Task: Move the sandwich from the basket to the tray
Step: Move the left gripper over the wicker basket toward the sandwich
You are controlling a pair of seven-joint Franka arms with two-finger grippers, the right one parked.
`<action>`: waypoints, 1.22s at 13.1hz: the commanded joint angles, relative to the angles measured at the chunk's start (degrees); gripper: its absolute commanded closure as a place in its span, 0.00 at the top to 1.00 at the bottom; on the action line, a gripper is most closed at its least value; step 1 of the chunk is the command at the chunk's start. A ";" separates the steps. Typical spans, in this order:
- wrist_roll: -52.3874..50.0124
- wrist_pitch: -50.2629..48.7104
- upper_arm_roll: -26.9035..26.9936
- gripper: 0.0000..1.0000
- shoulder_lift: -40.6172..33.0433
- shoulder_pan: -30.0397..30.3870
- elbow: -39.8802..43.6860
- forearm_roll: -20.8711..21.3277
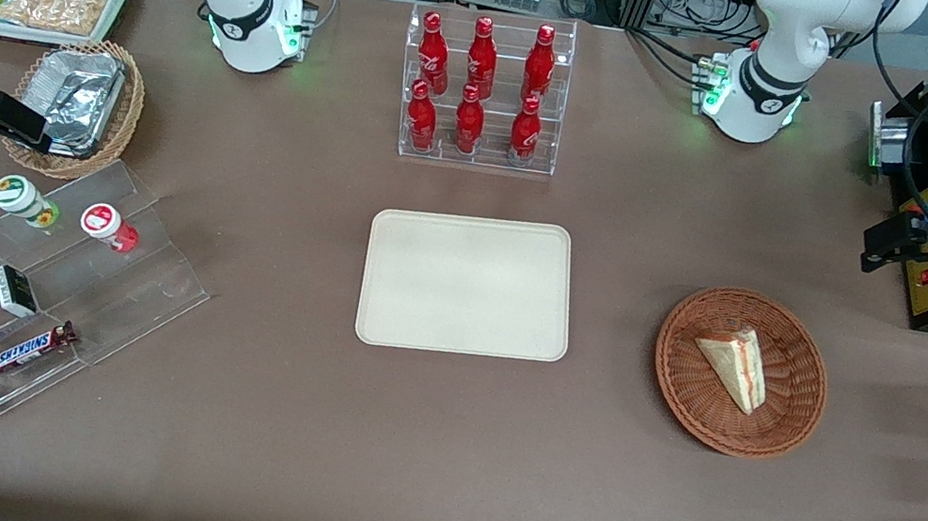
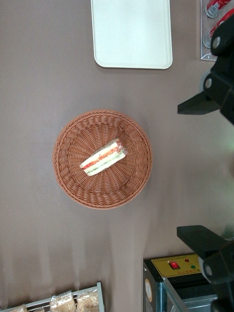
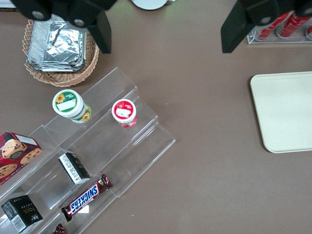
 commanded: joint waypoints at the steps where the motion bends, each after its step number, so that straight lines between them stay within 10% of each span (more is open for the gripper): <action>1: 1.05 -1.21 -0.32 1.00 -0.86 0.52 0.26 0.89; 7: -0.35 15.80 -0.23 1.00 0.28 0.52 -16.40 3.62; 16: -29.77 44.03 -1.11 1.00 2.91 -0.27 -36.02 2.91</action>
